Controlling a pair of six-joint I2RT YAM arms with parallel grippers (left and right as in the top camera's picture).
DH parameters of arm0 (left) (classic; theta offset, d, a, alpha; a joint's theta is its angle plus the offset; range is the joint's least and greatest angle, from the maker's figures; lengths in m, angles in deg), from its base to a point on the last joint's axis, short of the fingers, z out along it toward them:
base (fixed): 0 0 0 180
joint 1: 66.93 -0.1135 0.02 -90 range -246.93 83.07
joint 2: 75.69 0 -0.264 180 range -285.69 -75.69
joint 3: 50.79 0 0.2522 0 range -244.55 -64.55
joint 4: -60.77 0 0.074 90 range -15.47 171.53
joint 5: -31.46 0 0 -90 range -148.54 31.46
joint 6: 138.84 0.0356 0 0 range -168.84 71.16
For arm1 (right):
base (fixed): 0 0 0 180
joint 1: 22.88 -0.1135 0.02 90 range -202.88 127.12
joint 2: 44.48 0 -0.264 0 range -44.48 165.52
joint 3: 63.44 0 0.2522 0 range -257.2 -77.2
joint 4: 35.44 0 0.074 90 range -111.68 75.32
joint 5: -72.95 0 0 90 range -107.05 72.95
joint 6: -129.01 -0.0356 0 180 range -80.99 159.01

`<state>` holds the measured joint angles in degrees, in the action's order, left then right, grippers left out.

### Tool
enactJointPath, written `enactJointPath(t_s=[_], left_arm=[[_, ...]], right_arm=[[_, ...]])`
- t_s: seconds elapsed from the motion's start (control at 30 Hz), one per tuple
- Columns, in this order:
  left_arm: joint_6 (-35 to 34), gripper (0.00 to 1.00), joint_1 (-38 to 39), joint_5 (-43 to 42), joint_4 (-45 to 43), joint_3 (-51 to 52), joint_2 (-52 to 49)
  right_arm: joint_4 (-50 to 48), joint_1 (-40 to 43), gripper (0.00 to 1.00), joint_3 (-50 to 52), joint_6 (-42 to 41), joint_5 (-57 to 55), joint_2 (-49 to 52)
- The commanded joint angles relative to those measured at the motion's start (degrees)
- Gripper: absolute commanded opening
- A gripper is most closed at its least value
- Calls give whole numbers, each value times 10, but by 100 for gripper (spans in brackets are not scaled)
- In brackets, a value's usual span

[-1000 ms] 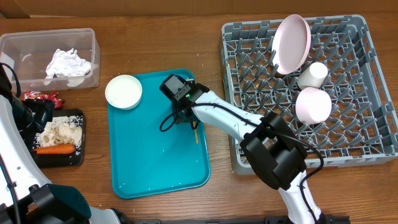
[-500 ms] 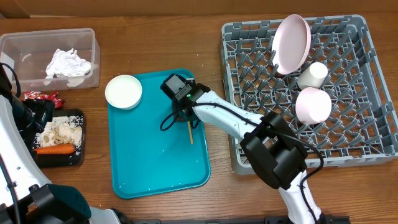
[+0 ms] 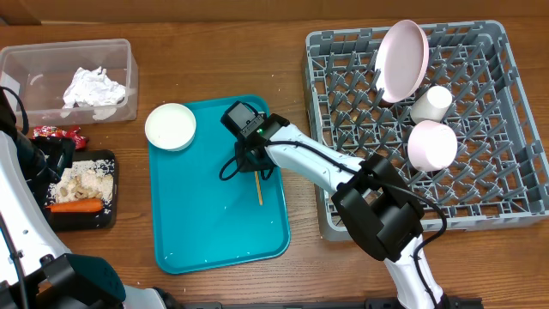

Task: Sort waste into correct bins and load items into the dishwasher rack
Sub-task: 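Grasp the wooden stick and place it upright in the rack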

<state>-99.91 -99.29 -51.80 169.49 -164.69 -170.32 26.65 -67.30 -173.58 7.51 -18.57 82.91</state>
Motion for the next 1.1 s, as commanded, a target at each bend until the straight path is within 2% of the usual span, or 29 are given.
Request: enactJointPath(t_s=[0.0, 0.17, 0.33, 0.43, 0.57, 0.7, 0.97, 1.03, 1.07], left_arm=[[-2, 100, -2, 12, 0, -4, -2], [-2, 100, -2, 12, 0, -4, -2], [-2, 100, -2, 12, 0, -4, -2], [-2, 100, -2, 12, 0, -4, -2], [-2, 100, -2, 12, 0, -4, -2], [-2, 100, -2, 12, 0, -4, -2], [-2, 100, -2, 12, 0, -4, -2], [-2, 100, -2, 12, 1, -4, -2], [-2, 100, -2, 12, 0, -4, -2]], right_arm=[[27, 18, 4, -31, 7, 25, -53], [59, 65, 4, -51, 80, 25, -151], [80, 151, 4, -51, 100, -3, -243], [89, 205, 4, -51, 144, 2, -266], [98, 251, 4, -47, 207, 31, -259], [98, 259, 4, -31, 253, 46, -239], [66, 259, 4, -16, 256, 27, -180], [64, 259, 10, -16, 255, 27, -165], [67, 259, 17, -16, 255, 27, -159]])
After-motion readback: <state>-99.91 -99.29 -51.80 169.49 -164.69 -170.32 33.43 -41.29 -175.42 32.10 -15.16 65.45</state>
